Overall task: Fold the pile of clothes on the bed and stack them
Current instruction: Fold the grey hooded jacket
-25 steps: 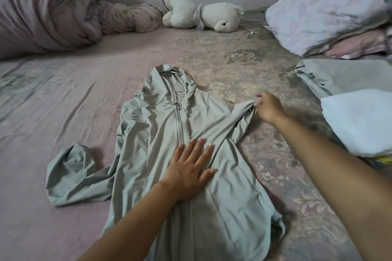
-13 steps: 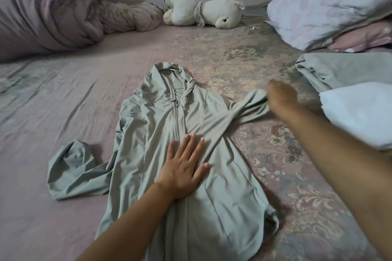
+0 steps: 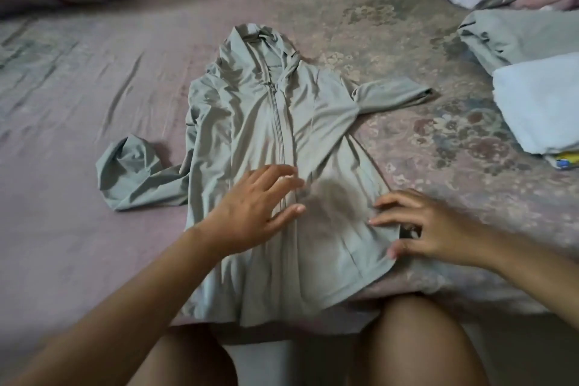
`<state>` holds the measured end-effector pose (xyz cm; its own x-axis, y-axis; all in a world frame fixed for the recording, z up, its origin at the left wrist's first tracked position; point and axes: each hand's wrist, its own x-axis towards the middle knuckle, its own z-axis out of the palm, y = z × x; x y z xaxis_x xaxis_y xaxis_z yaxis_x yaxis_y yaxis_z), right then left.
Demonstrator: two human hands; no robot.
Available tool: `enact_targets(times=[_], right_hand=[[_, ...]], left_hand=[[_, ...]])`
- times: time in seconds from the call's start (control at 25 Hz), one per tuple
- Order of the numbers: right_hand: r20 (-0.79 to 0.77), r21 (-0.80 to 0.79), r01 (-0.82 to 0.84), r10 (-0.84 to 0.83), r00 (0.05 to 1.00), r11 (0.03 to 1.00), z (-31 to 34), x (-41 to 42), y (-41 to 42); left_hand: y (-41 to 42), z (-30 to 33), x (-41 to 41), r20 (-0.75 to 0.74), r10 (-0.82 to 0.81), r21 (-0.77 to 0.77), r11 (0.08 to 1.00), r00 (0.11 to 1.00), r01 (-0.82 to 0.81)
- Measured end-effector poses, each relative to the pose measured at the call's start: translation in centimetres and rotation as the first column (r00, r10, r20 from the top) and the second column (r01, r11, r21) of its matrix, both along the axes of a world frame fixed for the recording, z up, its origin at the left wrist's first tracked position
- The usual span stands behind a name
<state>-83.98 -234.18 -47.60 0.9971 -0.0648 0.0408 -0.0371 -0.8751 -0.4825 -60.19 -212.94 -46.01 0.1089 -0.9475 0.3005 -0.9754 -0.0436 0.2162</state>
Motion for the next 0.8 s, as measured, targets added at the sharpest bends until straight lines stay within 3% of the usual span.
enact_targets(times=[0.12,0.32,0.48,0.56,0.64,0.72,0.8], right_hand=[[0.116,-0.183,-0.04,0.062,0.991,0.982,-0.8,-1.9,0.3],[0.334,-0.367,0.147,-0.017,0.942,0.918,-0.6,-2.6,-0.6],[0.313,-0.53,0.227,-0.06,0.948,0.817,-1.0,-3.2,0.9],[0.31,-0.378,0.413,-0.308,0.9,0.828,-1.2,-3.9,1.7],[0.249,-0.172,0.611,-0.566,0.786,0.773,-1.3,-4.6,1.9],[0.205,-0.101,0.647,-0.62,0.757,0.756,-1.7,-4.7,1.8],[0.162,-0.029,0.615,-0.604,0.781,0.788,-1.9,-4.2,2.4]], left_hand=[[7.8,-0.7,-1.0,0.088,-0.051,0.024,0.999,0.995,0.049],[16.2,-3.9,-2.0,0.117,0.021,0.126,0.991,0.993,-0.035],[17.6,-4.9,-1.8,-0.035,0.162,-0.127,0.978,0.986,-0.165],[17.6,-5.0,-2.3,-0.124,0.3,-0.19,0.929,0.946,-0.319],[17.2,-4.9,-3.5,-0.267,0.481,-0.158,0.833,0.835,-0.53],[16.3,-4.3,-5.0,-0.453,0.635,-0.059,0.679,0.626,-0.732],[15.5,-3.6,-6.3,-0.587,0.682,0.025,0.554,0.437,-0.832]])
